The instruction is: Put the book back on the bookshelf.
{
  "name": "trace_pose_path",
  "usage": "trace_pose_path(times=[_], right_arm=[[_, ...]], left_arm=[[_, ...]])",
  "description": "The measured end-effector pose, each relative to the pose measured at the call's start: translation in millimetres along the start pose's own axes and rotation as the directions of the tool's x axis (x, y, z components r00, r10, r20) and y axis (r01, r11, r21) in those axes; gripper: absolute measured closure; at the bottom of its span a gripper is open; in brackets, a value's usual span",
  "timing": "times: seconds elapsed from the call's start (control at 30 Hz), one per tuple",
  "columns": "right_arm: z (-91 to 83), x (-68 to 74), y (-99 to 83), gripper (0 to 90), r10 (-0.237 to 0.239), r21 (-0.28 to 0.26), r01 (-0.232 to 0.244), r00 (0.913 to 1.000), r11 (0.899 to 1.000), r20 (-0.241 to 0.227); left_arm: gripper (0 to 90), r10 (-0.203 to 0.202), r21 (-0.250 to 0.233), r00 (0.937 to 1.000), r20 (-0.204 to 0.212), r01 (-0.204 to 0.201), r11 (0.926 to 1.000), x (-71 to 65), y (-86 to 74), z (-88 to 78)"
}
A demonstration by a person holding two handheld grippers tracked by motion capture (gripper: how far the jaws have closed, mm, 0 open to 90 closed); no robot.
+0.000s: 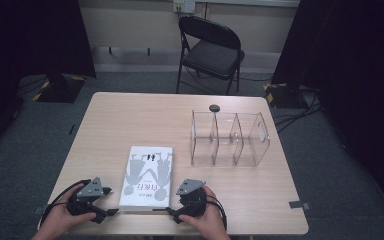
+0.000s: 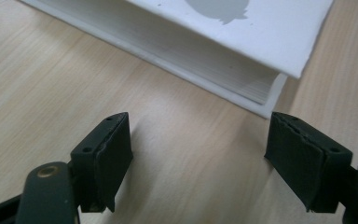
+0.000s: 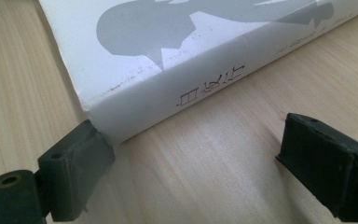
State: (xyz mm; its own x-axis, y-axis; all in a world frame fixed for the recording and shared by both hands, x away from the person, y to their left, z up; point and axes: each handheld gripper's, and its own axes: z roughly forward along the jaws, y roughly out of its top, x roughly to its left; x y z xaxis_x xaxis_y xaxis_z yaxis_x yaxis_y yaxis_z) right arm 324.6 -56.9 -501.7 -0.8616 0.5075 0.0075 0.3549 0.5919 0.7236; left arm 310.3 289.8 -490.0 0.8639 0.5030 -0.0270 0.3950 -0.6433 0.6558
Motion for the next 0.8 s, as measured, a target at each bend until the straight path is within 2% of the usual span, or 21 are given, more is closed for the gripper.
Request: trace_pose_path(times=[0.1,0.13,0.17,0.3,0.43,0.63,0.67,0.8], right_arm=[[0.0,0.0,0.0,8.9,0.000,0.000,0.000,1.0000,1.000,-0.001],[0.3,-0.3,0.1,8.9,-0.008,-0.004,0.008,1.0000,1.000,0.000],[0.3,-0.3,0.1,8.9,-0.008,-0.004,0.008,1.0000,1.000,0.000],[0.5,-0.1,0.2,8.8,-0.007,-0.003,0.007,1.0000,1.000,0.002],[1.1,0.8,1.1,8.7,0.002,0.001,-0.002,1.0000,1.000,0.008],[5.0,0.3,4.5,8.7,0.002,-0.003,-0.002,0.9999,1.000,0.015],[5.5,0.7,5.2,8.7,0.008,0.003,-0.008,0.9999,1.000,0.015],[5.8,0.7,5.6,8.7,0.005,0.004,-0.005,0.9999,1.000,0.014]], left_arm=[[21.8,0.006,-0.005,1.0000,0.007,-0.006,1.0000,-1.9,3.5,2.1],[21.8,-0.005,-0.027,0.9997,0.022,0.005,0.9996,-3.8,4.8,3.9],[21.8,-0.005,-0.027,0.9997,0.022,0.005,0.9996,-3.8,4.8,3.9],[21.8,0.021,-0.025,0.9992,0.033,-0.020,0.9995,-9.6,6.9,8.1],[20.8,0.029,-0.034,0.9994,0.021,-0.028,0.9990,-12.5,9.1,11.8],[20.3,0.024,-0.036,0.9985,-0.048,-0.026,0.9990,-13.5,13.0,14.2],[25.2,0.031,-0.055,0.9978,-0.059,-0.035,0.9979,-14.4,14.1,13.6],[32.9,0.031,-0.057,0.9975,-0.064,-0.035,0.9978,-15.6,17.3,15.7]])
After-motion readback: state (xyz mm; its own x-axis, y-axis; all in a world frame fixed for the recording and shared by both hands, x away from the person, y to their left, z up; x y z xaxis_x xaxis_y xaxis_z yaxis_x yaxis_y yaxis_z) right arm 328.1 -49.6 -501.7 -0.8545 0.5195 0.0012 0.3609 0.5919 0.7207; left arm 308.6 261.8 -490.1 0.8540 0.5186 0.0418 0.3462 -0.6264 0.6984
